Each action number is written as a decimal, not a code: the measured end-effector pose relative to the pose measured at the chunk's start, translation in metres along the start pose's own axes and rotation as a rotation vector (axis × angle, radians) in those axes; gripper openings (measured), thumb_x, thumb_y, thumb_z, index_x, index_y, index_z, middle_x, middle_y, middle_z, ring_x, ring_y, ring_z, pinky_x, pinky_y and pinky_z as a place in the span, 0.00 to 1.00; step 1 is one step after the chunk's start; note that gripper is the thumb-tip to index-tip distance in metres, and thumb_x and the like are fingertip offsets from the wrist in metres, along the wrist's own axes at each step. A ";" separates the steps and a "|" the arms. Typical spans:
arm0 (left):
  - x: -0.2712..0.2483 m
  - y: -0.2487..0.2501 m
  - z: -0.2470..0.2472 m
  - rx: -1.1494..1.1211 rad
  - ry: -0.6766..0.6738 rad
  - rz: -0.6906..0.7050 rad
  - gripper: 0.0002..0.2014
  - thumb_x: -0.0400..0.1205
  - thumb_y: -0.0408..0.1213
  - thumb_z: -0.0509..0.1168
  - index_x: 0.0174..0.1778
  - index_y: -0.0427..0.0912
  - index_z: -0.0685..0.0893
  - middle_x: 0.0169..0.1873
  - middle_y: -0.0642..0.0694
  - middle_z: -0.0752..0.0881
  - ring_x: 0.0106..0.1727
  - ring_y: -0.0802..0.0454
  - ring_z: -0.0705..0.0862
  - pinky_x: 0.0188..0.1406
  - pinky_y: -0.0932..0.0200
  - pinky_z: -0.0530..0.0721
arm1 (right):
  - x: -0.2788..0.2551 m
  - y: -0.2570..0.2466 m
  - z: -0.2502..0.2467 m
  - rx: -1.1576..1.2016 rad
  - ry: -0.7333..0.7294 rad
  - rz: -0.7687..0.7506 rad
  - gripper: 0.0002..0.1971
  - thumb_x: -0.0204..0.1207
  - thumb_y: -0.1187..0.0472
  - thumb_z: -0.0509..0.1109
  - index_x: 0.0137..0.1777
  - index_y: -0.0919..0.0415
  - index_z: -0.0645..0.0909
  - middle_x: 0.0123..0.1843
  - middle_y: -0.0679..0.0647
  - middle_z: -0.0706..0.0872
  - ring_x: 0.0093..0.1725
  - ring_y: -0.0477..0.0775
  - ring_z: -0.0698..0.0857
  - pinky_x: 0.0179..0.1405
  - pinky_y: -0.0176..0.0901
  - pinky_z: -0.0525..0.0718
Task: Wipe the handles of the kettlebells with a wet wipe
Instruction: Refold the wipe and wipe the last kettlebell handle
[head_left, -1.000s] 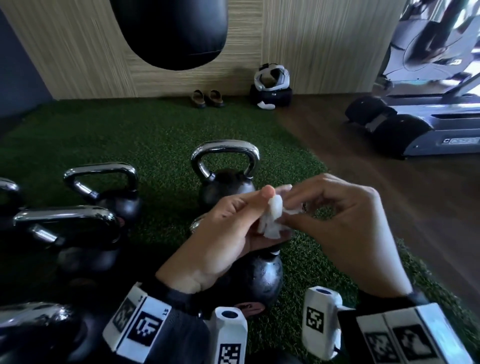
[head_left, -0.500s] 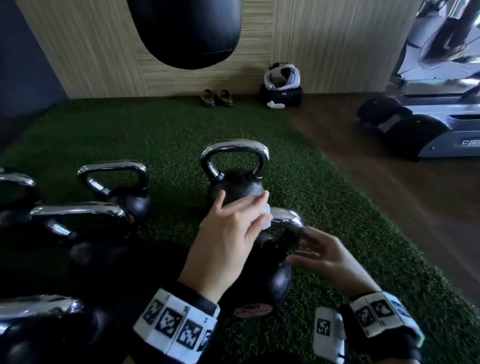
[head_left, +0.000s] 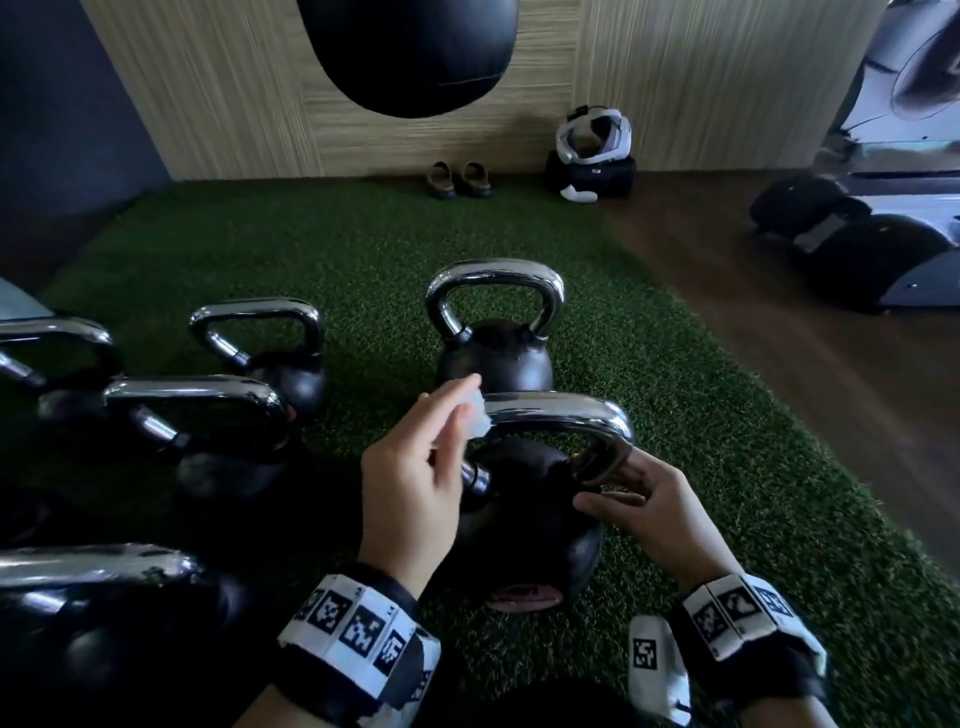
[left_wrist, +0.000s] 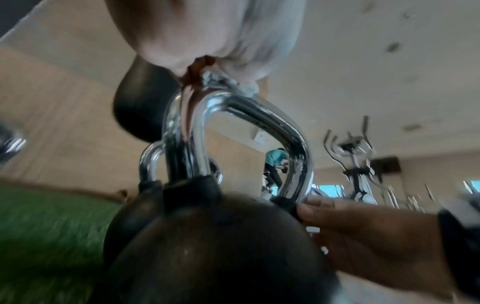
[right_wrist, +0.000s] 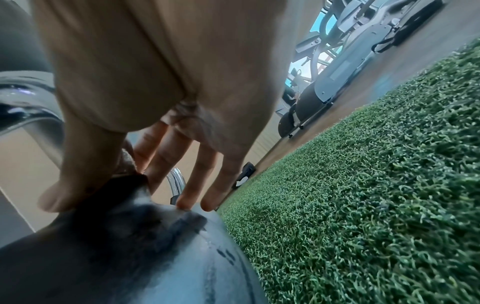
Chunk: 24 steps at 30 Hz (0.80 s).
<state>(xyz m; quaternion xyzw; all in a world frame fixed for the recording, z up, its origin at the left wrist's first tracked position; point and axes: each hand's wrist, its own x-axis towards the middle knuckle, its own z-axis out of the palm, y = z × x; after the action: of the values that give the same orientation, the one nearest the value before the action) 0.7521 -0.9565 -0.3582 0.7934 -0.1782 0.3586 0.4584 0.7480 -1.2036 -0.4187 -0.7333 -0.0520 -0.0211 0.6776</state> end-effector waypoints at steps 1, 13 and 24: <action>-0.004 -0.006 -0.002 -0.073 0.045 -0.109 0.15 0.91 0.38 0.62 0.67 0.39 0.90 0.62 0.53 0.91 0.64 0.63 0.89 0.68 0.61 0.85 | 0.000 -0.001 0.001 -0.007 -0.001 -0.001 0.22 0.65 0.64 0.84 0.61 0.55 0.88 0.58 0.51 0.94 0.64 0.50 0.91 0.63 0.49 0.88; -0.061 -0.039 0.011 -0.261 0.011 -0.542 0.17 0.92 0.41 0.55 0.42 0.44 0.85 0.32 0.45 0.85 0.35 0.53 0.83 0.45 0.53 0.82 | 0.002 0.003 -0.001 0.021 -0.027 -0.025 0.20 0.65 0.68 0.84 0.58 0.59 0.89 0.56 0.52 0.95 0.60 0.52 0.92 0.62 0.41 0.88; -0.072 -0.043 0.015 -0.080 -0.028 -0.389 0.09 0.86 0.49 0.65 0.61 0.61 0.86 0.33 0.51 0.89 0.36 0.51 0.88 0.38 0.57 0.86 | 0.002 -0.004 -0.002 -0.009 -0.031 0.010 0.22 0.65 0.70 0.85 0.59 0.58 0.90 0.56 0.54 0.95 0.61 0.55 0.92 0.69 0.58 0.85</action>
<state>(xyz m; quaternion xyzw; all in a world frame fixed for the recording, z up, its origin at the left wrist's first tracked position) 0.7358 -0.9501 -0.4415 0.7988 -0.0421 0.2450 0.5478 0.7501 -1.2052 -0.4141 -0.7367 -0.0587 -0.0065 0.6737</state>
